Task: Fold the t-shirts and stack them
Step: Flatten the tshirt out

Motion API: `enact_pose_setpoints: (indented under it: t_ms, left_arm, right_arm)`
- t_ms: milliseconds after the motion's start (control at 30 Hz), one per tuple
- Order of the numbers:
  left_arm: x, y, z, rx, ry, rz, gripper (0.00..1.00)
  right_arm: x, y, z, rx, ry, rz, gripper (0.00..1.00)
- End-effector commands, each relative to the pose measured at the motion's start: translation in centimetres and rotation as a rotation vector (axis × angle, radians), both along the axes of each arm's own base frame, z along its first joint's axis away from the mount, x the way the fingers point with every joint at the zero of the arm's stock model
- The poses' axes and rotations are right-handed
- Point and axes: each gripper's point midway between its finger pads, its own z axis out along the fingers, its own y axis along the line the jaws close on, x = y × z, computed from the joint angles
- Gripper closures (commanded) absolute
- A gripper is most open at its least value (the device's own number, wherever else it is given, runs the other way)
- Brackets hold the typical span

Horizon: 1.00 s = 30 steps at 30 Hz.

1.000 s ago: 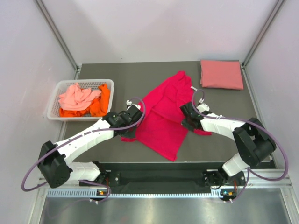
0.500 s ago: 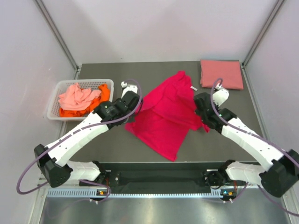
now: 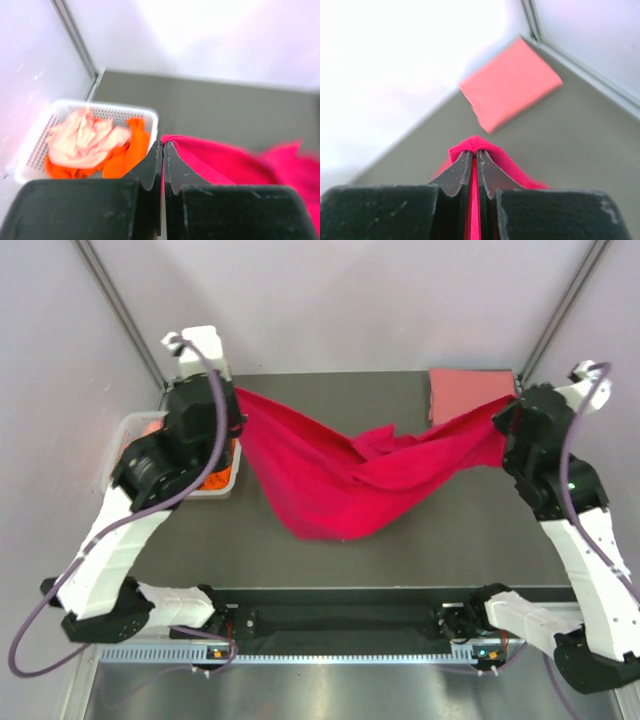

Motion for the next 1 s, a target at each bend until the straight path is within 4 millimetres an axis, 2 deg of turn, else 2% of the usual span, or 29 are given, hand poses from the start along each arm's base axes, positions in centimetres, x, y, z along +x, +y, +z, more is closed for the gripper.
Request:
enact_pose_setpoints:
  t_ms: [0, 67, 167, 200, 367, 400, 433, 467, 533, 567, 600, 633, 667, 733, 767, 833, 867, 900, 933, 967]
  left_arm:
    - [-2.7, 3.5, 7.2, -0.143, -0.237, 0.019, 1.0]
    - [-3.0, 3.2, 7.3, -0.177, -0.257, -0.028, 1.0]
    - [-3.3, 2.1, 5.6, -0.195, -0.224, -0.097, 1.0]
    - [-3.2, 1.6, 4.1, -0.174, -0.18, -0.111, 1.0]
    - [-2.0, -2.4, -0.9, -0.144, -0.037, -0.23, 1.0]
    - [-1.2, -3.2, -2.5, -0.108, 0.001, -0.229, 1.0]
    - [-0.5, -3.7, -2.9, -0.086, 0.0, -0.225, 1.0]
    - [0.5, -4.3, -4.0, -0.049, 0.021, -0.207, 1.0]
    - [2.0, -4.6, -4.8, -0.024, 0.031, -0.171, 1.0]
    - [3.4, -5.8, -6.2, -0.014, 0.069, -0.188, 1.0]
    - [5.1, -5.0, -6.8, -0.028, 0.088, -0.165, 1.0]
    - [6.2, -5.3, -7.4, -0.067, 0.114, -0.187, 1.0]
    - [8.5, -5.2, -9.6, -0.099, 0.186, -0.214, 1.0]
    - [10.5, -5.5, -10.9, -0.136, 0.232, -0.234, 1.0]
    - [12.5, -5.3, -12.8, -0.125, 0.284, -0.217, 1.0]
    - [14.2, -6.3, -14.7, -0.114, 0.347, -0.275, 1.0]
    - [15.7, -7.0, -17.4, -0.102, 0.414, -0.293, 1.0]
    - [17.2, -7.0, -16.9, -0.117, 0.404, -0.306, 1.0]
    - [17.9, -8.2, -17.4, -0.137, 0.423, -0.375, 1.0]
    - [19.7, -8.2, -19.5, -0.148, 0.461, -0.382, 1.0]
  right_arm:
    - [-2.6, -1.8, 6.2, -0.005, -0.144, -0.021, 1.0]
    - [-3.1, -2.0, 5.8, -0.002, -0.135, -0.027, 1.0]
    - [-4.0, -2.6, 4.1, -0.005, -0.093, -0.047, 1.0]
    - [-4.1, -2.7, 3.2, -0.007, -0.077, -0.051, 1.0]
    - [-5.5, -3.0, 2.7, 0.01, -0.085, -0.048, 1.0]
    - [-5.4, -2.9, 2.3, 0.01, -0.08, -0.041, 1.0]
    - [-5.6, -2.8, 2.3, 0.011, -0.092, -0.031, 1.0]
    - [-5.3, -2.5, 2.4, 0.019, -0.11, -0.015, 1.0]
    - [-4.9, -2.3, 1.2, 0.015, -0.094, -0.009, 1.0]
    - [-4.5, -1.9, 0.9, 0.021, -0.094, 0.003, 1.0]
    - [-4.1, -1.7, -0.2, 0.017, -0.072, 0.011, 1.0]
    - [-3.7, -1.4, -0.8, 0.022, -0.06, 0.018, 1.0]
    - [-3.4, -1.1, -2.0, 0.021, -0.031, 0.024, 1.0]
    - [-3.1, -0.9, -3.6, 0.036, -0.003, 0.022, 1.0]
    - [-2.9, -0.6, -5.3, 0.034, 0.036, 0.026, 1.0]
    - [-2.8, -0.5, -7.3, 0.048, 0.069, 0.021, 1.0]
    - [-2.7, -0.3, -8.2, 0.051, 0.084, 0.023, 1.0]
    - [-2.7, -0.3, -10.1, 0.043, 0.123, 0.021, 1.0]
    - [-2.6, -0.3, -11.0, 0.045, 0.136, 0.015, 1.0]
    - [-2.7, -0.5, -12.5, 0.037, 0.165, -0.002, 1.0]
